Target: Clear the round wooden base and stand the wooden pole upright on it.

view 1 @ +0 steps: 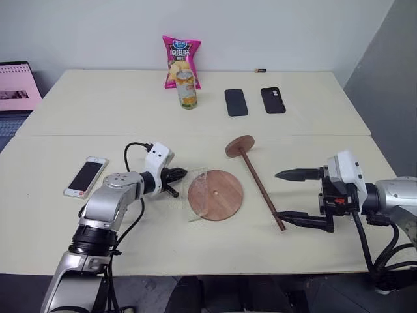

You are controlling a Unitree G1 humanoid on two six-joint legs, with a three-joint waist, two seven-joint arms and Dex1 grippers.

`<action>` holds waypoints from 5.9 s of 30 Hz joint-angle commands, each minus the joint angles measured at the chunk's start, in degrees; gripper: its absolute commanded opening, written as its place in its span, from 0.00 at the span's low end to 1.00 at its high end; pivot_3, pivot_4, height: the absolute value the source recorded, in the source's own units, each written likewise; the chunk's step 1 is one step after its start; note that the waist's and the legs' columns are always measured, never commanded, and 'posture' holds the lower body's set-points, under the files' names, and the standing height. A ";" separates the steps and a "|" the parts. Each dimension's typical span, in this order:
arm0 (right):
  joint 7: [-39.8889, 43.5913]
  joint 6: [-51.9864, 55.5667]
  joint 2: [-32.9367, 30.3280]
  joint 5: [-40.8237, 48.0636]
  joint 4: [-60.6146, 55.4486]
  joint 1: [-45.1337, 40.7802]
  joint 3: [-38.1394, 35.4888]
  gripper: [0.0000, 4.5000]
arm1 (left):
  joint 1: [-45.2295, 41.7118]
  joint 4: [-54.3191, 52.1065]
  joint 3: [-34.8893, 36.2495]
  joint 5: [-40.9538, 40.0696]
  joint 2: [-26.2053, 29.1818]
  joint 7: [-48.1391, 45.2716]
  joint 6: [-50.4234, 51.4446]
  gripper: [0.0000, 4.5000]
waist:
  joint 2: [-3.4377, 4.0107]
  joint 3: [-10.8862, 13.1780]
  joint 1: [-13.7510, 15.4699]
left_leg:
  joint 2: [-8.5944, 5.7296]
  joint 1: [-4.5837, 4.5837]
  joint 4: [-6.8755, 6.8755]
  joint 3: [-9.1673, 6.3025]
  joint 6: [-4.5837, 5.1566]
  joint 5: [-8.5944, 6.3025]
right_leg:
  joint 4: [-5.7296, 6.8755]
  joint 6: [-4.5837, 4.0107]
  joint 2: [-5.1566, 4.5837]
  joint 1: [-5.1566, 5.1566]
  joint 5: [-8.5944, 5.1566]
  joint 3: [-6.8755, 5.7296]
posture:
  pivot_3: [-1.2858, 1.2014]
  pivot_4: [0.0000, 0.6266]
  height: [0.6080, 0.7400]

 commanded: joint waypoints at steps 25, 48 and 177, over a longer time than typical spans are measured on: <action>0.43 -2.78 13.48 -1.11 6.37 -19.74 13.90 1.00 | 8.35 1.42 42.57 -3.79 10.80 19.28 5.91 0.02 | -0.04 -0.02 -0.26 | 0.06 -0.05 0.00 -0.03 0.10 -0.06 | 0.03 -0.01 0.01 -0.14 0.01 -0.03 | 0.52 0.24 1.00; 5.34 -5.02 15.89 -4.30 10.05 -23.49 16.89 1.00 | 5.65 15.83 49.00 -6.39 9.52 30.81 -1.41 0.40 | -0.33 -0.19 -0.07 | 0.05 -0.14 0.04 -0.15 0.04 -0.03 | 0.03 -0.03 -0.04 -0.18 0.02 -0.12 | 0.52 0.24 1.00; -16.39 -38.21 51.52 -22.41 28.97 -12.21 22.02 0.05 | 41.24 -36.94 26.84 -13.85 19.50 -21.95 -16.26 0.84 | -0.10 -0.07 -1.62 | 0.17 -0.04 -0.19 -0.01 0.07 -0.04 | 0.12 -0.34 0.14 -0.28 -0.05 0.02 | 0.52 0.24 1.00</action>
